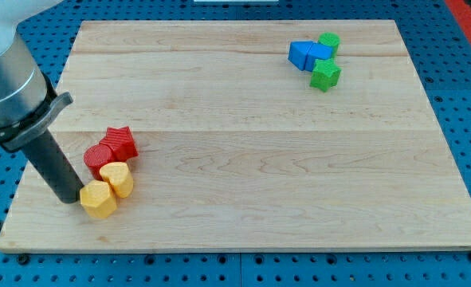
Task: Move both the yellow blocks toward the center of the board
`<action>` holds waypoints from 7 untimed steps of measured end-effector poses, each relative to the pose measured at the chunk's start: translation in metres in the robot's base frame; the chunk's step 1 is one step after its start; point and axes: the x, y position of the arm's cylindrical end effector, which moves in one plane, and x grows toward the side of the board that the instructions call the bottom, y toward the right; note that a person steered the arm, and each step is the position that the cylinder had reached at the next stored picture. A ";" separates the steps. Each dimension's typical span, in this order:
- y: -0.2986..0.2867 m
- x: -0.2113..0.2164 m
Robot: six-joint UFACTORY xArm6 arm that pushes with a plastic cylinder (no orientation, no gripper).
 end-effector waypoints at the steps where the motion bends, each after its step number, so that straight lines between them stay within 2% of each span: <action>1: 0.031 0.028; 3: 0.072 0.013; 5: 0.089 0.054; 6: 0.088 0.011; 7: 0.107 -0.052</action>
